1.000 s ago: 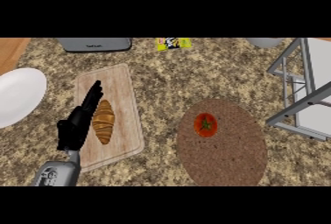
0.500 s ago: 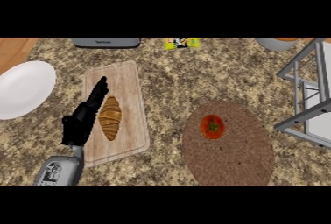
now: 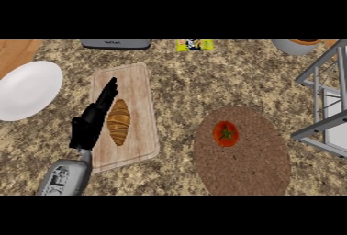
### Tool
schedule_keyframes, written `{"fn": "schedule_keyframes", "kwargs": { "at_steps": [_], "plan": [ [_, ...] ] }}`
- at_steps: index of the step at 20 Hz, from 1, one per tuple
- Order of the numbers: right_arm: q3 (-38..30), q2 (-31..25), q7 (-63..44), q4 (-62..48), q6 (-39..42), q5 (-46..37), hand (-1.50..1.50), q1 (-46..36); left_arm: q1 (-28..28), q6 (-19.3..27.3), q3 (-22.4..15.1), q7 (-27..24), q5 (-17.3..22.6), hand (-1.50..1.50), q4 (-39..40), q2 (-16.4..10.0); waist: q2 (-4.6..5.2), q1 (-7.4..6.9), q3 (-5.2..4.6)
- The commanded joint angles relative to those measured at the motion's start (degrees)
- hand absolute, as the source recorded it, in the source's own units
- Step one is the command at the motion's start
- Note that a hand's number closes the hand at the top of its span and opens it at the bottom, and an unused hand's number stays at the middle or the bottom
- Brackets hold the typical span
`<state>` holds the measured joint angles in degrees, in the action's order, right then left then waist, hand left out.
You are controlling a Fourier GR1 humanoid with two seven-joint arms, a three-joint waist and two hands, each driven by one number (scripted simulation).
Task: Pick the pear from the placemat and place it in the tiered shelf
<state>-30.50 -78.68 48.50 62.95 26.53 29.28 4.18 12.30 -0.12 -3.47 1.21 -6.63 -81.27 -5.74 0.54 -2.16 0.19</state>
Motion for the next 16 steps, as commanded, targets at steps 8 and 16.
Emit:
{"fn": "schedule_keyframes", "kwargs": {
  "at_steps": [8, 16],
  "plan": [
    [12.3, 7.5, 10.4, -1.8, -2.0, -7.3, 1.5, -13.8, 0.8, 1.6, -0.8, 1.0, -1.3, 0.0, 0.4, 1.9, 0.01, -0.23, -0.09],
    [16.6, 9.5, -1.4, -4.7, 11.0, 4.8, 1.5, -20.9, -2.7, 0.0, -1.2, -3.0, -1.0, 0.0, 0.7, 1.1, 0.08, -0.69, -0.12]
  ]
}}
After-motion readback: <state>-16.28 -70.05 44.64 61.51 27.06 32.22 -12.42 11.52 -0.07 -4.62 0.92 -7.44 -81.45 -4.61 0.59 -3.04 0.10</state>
